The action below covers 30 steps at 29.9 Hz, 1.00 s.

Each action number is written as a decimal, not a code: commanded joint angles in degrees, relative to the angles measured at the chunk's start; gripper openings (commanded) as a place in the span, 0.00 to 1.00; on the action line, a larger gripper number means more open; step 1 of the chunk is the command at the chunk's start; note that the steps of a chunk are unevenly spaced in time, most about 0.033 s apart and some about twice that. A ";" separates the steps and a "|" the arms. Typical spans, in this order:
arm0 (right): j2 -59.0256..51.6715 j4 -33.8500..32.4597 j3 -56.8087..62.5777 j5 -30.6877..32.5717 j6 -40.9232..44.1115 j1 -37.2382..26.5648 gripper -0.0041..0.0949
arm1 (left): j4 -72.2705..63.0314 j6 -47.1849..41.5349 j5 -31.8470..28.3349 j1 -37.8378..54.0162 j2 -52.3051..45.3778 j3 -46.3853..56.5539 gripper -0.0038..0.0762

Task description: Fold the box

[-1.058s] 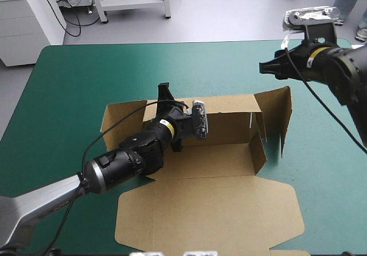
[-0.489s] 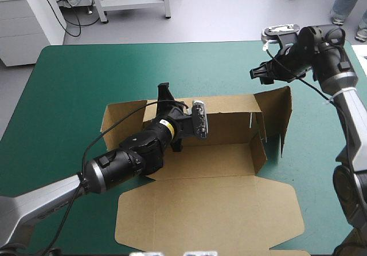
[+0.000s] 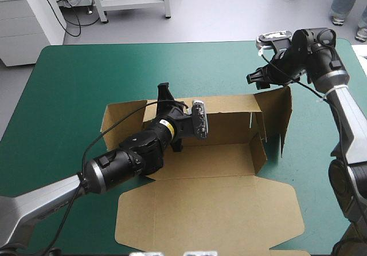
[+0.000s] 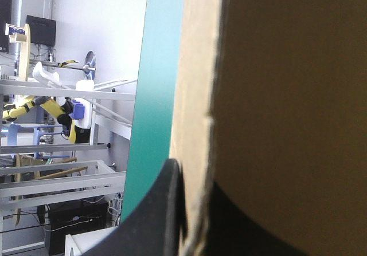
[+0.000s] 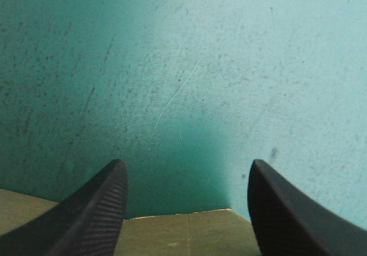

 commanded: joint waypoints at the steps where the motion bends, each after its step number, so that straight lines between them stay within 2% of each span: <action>1: -3.44 0.22 -0.07 0.36 -1.07 -0.41 0.60 | -1.27 -1.47 -2.92 -0.64 -1.65 -0.92 0.04; 13: -12.35 -0.76 11.27 0.36 -3.65 -0.41 0.60 | -0.77 -1.47 -2.92 -0.53 -1.65 -0.92 0.04; 17: -14.84 -5.84 14.32 0.36 -4.16 -0.41 0.60 | -0.77 -1.47 -2.92 -0.53 -1.65 -0.92 0.04; 26: -14.82 -10.57 14.86 0.36 -4.23 -0.51 0.60 | -0.77 -1.47 -2.00 -0.53 -1.65 -0.92 0.04; 30: -13.54 -10.13 14.86 0.36 -4.11 -1.88 0.60 | -0.77 -1.47 -2.10 -0.53 -1.65 -0.92 0.04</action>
